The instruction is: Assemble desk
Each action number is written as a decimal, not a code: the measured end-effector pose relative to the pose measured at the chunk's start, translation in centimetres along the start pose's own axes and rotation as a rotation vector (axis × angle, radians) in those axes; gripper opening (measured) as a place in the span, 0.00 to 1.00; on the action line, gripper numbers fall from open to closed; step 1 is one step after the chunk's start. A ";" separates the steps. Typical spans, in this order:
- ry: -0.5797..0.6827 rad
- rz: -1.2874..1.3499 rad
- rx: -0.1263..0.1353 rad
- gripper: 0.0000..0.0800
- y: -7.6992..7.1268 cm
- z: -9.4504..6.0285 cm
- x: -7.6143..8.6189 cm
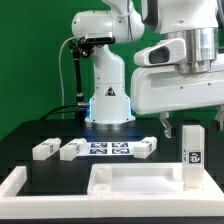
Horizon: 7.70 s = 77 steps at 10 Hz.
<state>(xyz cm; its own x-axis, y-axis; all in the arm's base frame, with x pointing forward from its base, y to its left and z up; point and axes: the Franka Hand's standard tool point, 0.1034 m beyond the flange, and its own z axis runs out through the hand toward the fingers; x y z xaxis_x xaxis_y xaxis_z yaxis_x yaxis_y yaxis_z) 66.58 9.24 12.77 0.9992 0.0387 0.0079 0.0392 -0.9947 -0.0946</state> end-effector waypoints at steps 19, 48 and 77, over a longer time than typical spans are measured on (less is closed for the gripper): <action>0.112 0.836 0.033 0.32 1.7 1.4 1.6; -0.043 -0.548 -0.062 0.81 -1.4 1.3 -2.2; 0.228 1.162 0.125 0.39 0.4 2.0 -0.9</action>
Offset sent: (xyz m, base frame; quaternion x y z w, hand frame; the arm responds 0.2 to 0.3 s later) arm -0.0010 0.0043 -0.0225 -0.0162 0.0178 0.0320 0.9992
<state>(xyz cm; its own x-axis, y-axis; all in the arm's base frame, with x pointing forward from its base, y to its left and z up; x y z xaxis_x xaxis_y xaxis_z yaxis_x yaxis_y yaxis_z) 65.71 9.01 10.72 0.4137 -0.9100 0.0290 -0.8763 -0.4066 -0.2583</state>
